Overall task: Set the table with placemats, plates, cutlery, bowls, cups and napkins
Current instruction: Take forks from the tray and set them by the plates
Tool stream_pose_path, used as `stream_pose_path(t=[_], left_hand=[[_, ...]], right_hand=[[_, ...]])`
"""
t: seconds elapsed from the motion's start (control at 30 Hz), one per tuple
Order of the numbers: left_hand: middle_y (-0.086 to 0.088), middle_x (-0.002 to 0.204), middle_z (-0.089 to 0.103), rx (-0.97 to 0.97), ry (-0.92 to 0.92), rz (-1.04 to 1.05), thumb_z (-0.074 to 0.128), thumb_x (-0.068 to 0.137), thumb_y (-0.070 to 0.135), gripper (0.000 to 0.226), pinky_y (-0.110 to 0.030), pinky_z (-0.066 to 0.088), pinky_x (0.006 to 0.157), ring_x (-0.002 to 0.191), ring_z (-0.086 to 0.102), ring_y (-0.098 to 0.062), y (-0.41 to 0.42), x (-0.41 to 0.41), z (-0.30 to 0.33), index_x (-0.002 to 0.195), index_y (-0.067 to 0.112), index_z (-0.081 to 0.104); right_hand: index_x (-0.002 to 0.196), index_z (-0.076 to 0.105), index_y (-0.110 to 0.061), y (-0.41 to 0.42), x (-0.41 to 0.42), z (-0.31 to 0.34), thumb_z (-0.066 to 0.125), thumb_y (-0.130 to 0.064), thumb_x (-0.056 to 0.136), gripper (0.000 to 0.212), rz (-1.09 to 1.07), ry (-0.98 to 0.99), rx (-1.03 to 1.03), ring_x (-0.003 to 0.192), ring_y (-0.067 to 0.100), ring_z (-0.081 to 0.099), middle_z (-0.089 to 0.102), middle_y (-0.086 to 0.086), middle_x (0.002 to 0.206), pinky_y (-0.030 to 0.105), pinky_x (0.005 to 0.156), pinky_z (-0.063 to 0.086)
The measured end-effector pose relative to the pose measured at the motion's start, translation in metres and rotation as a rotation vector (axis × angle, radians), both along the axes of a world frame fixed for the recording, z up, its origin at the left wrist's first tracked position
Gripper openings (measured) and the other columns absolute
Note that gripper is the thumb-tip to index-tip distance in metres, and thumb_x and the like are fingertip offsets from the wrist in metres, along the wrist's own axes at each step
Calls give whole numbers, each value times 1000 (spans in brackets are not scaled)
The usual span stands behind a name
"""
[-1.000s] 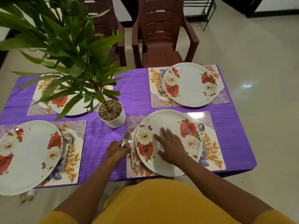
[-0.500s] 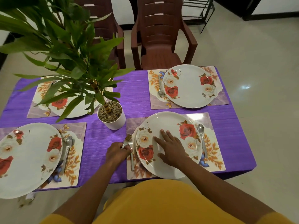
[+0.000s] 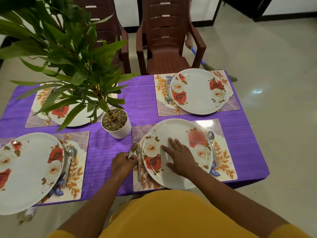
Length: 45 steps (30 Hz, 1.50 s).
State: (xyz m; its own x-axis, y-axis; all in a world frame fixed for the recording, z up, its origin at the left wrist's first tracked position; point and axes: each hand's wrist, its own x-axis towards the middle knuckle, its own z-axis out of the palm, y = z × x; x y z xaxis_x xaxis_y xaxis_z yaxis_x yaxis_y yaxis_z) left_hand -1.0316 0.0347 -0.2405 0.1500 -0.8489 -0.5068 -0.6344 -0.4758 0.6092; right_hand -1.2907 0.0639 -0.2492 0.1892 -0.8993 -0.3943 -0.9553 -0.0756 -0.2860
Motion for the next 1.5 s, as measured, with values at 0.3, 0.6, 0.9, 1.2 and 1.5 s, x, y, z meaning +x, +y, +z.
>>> stream_pose_path(t=[0.3, 0.6, 0.9, 1.2, 1.5], left_hand=[[13, 72, 75, 9, 6, 20, 82, 83, 30, 10, -27, 48, 64, 76, 68, -8, 2, -2, 0, 74, 27, 79], [10, 71, 76, 25, 39, 30, 81, 80, 23, 8, -36, 58, 73, 76, 72, -14, 1, 0, -3, 73, 26, 80], [7, 73, 76, 21, 20, 55, 81, 81, 24, 8, -35, 57, 72, 77, 71, -15, 1, -1, -4, 74, 21, 80], [10, 76, 76, 19, 40, 66, 81, 83, 21, 6, -28, 50, 68, 78, 69, -10, 2, -5, 2, 77, 23, 80], [8, 72, 75, 25, 31, 58, 81, 83, 22, 12, -27, 48, 65, 76, 69, -13, 2, -4, 4, 71, 22, 78]], right_hand=[[163, 16, -42, 1, 0, -1, 62, -48, 99, 79, -3, -2, -1, 160, 29, -3, -5, 1, 174, 51, 127, 7], [162, 18, -41, 1, 0, -2, 63, -48, 98, 79, -1, 5, -9, 160, 30, -1, -3, 3, 174, 51, 127, 9], [162, 17, -41, 1, 0, -1, 62, -48, 99, 78, -4, -2, 1, 160, 29, -3, -5, 2, 174, 50, 127, 7], [162, 18, -42, 0, 0, -2, 62, -49, 98, 78, -5, -3, -5, 160, 29, -1, -3, 2, 174, 51, 127, 8], [163, 16, -40, 0, 3, 2, 62, -45, 99, 79, 5, 13, 11, 160, 31, -4, -6, 4, 174, 52, 127, 7]])
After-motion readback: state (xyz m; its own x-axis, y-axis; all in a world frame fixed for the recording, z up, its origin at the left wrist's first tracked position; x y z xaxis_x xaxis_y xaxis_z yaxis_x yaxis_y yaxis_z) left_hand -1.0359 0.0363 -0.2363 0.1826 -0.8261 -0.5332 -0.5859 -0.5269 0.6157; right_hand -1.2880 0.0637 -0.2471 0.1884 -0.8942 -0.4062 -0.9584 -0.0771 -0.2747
